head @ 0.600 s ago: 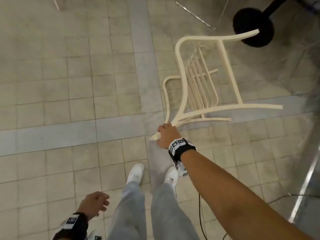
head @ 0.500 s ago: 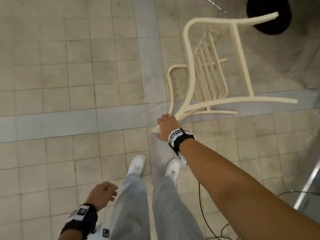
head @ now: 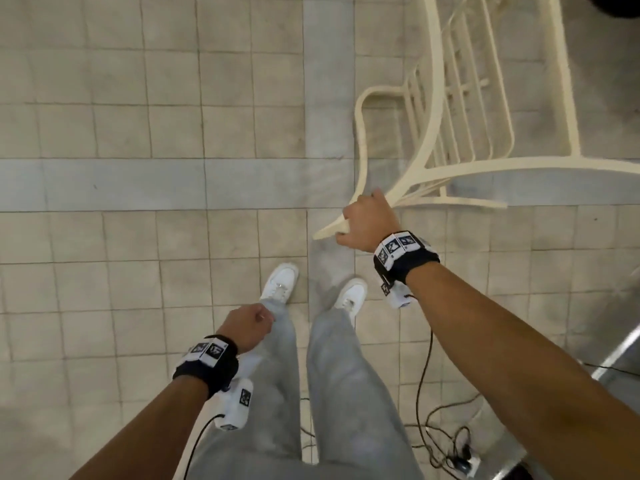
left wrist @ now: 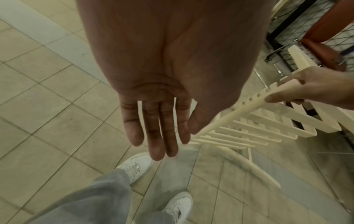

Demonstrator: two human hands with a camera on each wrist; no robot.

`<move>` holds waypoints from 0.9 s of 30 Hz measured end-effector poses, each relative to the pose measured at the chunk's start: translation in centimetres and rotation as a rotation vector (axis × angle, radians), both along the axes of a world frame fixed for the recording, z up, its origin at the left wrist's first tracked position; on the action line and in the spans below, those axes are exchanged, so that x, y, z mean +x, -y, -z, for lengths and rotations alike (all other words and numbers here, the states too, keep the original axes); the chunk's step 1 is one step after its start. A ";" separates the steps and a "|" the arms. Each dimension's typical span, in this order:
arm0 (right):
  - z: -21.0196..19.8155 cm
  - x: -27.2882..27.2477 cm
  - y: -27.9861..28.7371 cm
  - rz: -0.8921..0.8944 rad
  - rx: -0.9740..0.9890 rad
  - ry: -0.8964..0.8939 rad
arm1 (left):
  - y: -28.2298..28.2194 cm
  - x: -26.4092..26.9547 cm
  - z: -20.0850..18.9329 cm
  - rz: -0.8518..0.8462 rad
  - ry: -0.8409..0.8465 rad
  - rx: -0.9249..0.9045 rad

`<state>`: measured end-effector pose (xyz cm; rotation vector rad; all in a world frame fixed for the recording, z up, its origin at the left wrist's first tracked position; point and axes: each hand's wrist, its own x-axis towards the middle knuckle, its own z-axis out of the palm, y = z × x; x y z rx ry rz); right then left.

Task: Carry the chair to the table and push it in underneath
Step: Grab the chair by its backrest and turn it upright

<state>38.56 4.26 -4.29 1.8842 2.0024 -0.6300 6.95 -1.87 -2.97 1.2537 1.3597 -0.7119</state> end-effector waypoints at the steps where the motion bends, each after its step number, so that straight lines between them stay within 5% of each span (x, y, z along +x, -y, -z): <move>1: -1.4 0.1 0.3 0.001 0.042 -0.023 | -0.8 0.6 -0.3 0.013 0.011 0.011; 9: -13.2 0.9 3.4 0.082 0.245 -0.260 | -5.9 5.9 -2.5 0.044 0.135 0.186; 15: -21.2 1.8 5.4 0.211 0.370 -0.412 | -7.9 7.7 -3.0 0.347 0.152 0.222; 21: -23.7 2.7 7.2 0.393 0.418 -0.502 | -10.2 7.4 -4.4 0.310 0.261 0.457; 27: -26.0 6.2 11.9 0.682 0.430 -0.566 | -13.3 11.2 -8.7 0.471 0.383 0.702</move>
